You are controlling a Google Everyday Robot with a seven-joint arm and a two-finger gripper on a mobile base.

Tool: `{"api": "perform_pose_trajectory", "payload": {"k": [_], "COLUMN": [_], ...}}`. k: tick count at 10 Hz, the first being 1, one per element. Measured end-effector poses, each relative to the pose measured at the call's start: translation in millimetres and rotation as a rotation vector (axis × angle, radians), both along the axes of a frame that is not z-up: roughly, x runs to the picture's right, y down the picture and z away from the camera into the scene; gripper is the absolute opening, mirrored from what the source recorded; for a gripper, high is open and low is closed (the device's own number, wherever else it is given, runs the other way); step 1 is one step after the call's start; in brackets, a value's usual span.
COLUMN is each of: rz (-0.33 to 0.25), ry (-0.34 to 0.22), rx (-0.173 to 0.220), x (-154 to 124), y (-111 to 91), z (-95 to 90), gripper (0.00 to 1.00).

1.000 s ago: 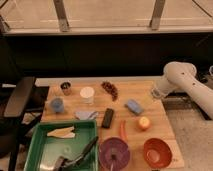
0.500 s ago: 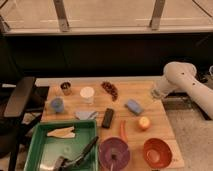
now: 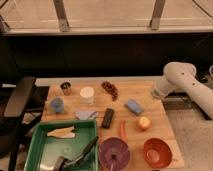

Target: Place banana in purple bowl

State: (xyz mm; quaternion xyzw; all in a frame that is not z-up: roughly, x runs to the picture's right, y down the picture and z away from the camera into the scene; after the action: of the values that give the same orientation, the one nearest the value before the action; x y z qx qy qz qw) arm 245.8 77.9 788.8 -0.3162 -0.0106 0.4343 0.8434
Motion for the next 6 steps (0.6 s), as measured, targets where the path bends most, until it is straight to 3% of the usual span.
{"api": "perform_pose_trajectory", "payload": {"k": [4,6], "rz": [-0.009,-0.088], "ry": [-0.003,-0.052], "rx": [0.002,0.009], "x": [0.6,-13.3], "y": [-1.0,-11.3], "z": [-0.5,-2.1], "gripper": [0.71,0.71]}}
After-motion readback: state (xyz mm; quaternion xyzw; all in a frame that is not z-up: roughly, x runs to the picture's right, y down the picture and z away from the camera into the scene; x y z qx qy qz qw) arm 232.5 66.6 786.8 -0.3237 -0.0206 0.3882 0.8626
